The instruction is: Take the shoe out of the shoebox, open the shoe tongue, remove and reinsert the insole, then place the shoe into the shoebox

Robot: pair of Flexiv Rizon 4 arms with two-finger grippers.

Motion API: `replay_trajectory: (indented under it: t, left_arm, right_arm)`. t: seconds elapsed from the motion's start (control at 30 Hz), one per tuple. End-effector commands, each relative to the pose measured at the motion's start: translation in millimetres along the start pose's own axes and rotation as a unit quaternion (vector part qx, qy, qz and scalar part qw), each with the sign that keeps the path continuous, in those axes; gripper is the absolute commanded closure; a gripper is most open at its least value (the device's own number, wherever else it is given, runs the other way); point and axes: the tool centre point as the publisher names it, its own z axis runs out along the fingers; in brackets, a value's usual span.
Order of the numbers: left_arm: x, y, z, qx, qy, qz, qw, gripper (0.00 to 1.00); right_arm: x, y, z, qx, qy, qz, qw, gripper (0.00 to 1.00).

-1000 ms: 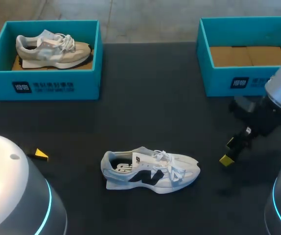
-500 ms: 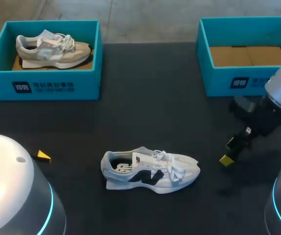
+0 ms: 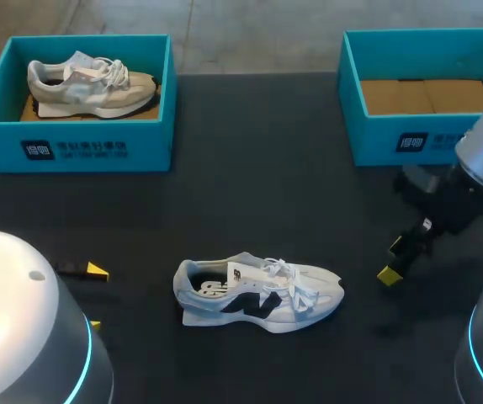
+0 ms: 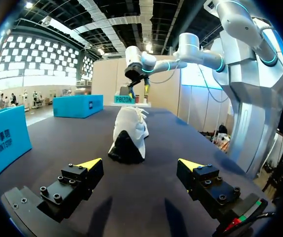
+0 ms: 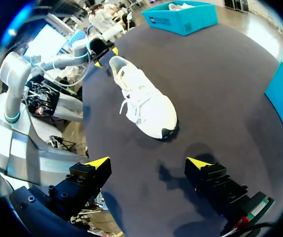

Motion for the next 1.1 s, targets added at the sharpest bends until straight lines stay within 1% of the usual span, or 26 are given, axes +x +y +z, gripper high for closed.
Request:
replay_trajectory:
  t: [0.03,0.23,0.47,0.77,0.93,1.1]
  left_arm:
    - [1.4,-1,14,0.001,-0.013,-0.005,1.0,0.0]
    - [-2.3,-2,29,-0.001,-0.017,-0.006,1.0,0.0]
    - [-8.8,-3,42,-0.003,-0.015,0.002,1.0,0.0]
    - [-26.5,4,58,-0.003,-0.022,0.0,1.0,0.0]
    - [-31.5,7,68,-0.003,-0.013,0.002,1.0,0.0]
    - [-39.2,6,76,0.001,-0.008,0.003,1.0,0.0]
  right_arm:
    - [0.7,-0.3,1,0.001,-0.001,0.0,1.0,0.0]
    - [0.7,-0.3,1,0.001,-0.001,0.0,1.0,0.0]
    - [0.7,-0.3,1,0.001,-0.001,0.0,1.0,0.0]
    - [0.7,-0.3,1,0.001,-0.001,0.0,1.0,0.0]
    - [0.7,-0.3,1,0.001,-0.001,0.0,1.0,0.0]
    - [0.7,-0.3,1,0.001,-0.001,0.0,1.0,0.0]
